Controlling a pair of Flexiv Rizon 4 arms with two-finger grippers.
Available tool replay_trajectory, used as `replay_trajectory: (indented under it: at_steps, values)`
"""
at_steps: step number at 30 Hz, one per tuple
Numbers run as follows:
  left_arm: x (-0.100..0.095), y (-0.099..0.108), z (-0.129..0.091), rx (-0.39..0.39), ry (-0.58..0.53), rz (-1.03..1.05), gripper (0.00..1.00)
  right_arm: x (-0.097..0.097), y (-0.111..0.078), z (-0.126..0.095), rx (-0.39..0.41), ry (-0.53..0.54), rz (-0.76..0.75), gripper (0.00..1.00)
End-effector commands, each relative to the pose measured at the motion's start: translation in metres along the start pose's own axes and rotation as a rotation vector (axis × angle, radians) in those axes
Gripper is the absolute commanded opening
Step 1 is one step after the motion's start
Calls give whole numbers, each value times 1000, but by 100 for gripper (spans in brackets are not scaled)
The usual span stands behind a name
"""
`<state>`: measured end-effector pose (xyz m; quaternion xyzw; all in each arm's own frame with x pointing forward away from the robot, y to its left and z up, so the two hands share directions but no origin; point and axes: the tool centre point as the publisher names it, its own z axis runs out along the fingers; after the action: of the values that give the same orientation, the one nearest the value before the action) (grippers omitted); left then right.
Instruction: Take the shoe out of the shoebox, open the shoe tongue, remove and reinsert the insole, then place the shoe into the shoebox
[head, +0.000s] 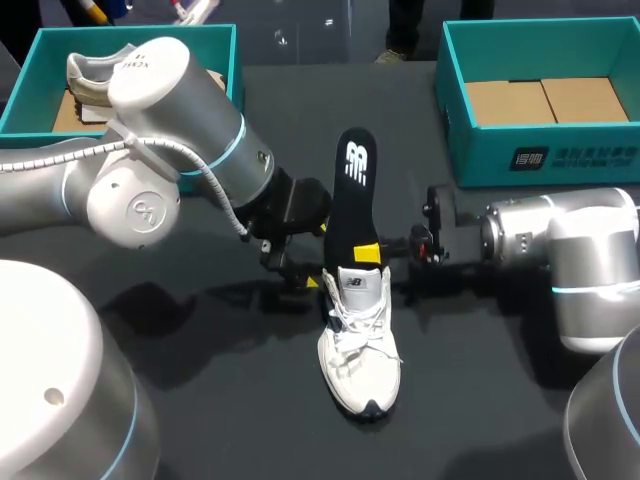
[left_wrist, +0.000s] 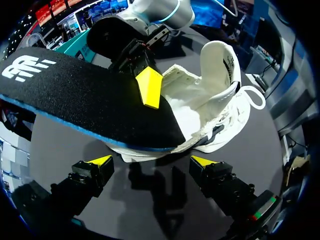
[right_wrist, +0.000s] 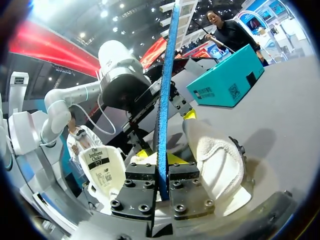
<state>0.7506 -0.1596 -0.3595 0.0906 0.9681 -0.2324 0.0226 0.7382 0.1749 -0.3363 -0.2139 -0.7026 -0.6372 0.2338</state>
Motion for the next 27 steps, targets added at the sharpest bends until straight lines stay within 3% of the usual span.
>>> replay_trajectory:
  at_steps: [1,8,15,18,27]
  values:
    - [0,-1,1,-3,0,0,100,1,-14,3,8,-9,15,0]
    - [0,-1,1,-3,0,0,100,3,-21,2,23,-27,38,0]
    - [0,-1,1,-3,0,0,100,6,-15,2,17,-22,11,0]
    - [0,-1,1,-3,0,0,100,7,-10,2,16,-11,-8,15]
    - [0,-1,1,-3,0,0,100,10,-1,5,26,4,-48,17]
